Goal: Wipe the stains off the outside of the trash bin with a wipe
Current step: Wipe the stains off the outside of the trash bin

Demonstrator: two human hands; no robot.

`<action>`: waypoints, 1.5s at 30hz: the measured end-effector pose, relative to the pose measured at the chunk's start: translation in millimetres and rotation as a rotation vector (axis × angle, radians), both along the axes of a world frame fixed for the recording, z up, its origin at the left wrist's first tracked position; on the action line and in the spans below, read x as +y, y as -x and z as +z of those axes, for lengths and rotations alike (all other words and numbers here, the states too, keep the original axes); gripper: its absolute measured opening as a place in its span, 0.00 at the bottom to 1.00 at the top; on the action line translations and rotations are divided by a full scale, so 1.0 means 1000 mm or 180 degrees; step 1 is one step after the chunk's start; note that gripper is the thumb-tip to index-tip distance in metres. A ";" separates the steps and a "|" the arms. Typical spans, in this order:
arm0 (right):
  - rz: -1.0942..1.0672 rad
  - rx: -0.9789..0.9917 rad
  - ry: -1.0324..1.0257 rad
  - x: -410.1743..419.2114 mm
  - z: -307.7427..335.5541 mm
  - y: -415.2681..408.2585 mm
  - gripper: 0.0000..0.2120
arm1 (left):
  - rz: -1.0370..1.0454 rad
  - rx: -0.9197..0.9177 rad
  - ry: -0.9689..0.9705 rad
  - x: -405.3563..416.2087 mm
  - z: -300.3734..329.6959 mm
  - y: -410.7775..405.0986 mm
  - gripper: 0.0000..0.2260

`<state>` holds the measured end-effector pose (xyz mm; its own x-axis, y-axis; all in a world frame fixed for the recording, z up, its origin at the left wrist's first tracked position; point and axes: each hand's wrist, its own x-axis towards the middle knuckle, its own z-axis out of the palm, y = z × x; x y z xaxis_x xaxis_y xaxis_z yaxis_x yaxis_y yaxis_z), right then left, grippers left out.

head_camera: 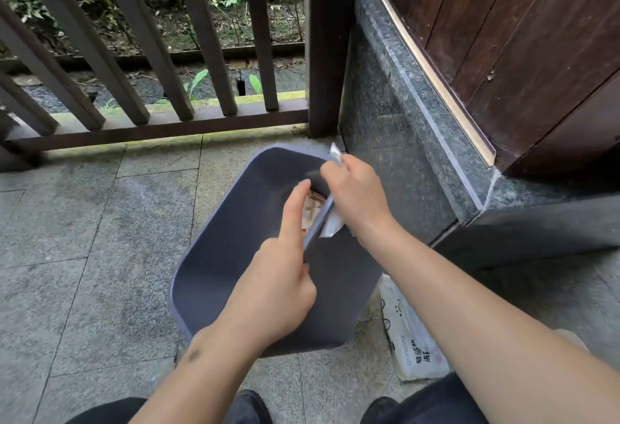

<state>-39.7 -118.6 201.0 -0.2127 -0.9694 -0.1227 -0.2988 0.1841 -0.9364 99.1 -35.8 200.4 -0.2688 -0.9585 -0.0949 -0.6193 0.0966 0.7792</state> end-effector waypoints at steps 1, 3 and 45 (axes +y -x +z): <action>0.0104 0.0095 0.0067 0.005 0.001 -0.009 0.11 | 0.0061 0.0094 0.0022 -0.001 0.000 0.000 0.47; 0.0347 0.0292 0.0194 0.019 0.001 -0.028 0.11 | 0.0258 0.0342 0.0083 -0.007 0.001 -0.001 0.46; -0.0057 0.0752 -0.0424 -0.014 -0.067 -0.009 0.19 | 0.2232 0.1768 -0.0181 -0.012 0.038 -0.105 0.20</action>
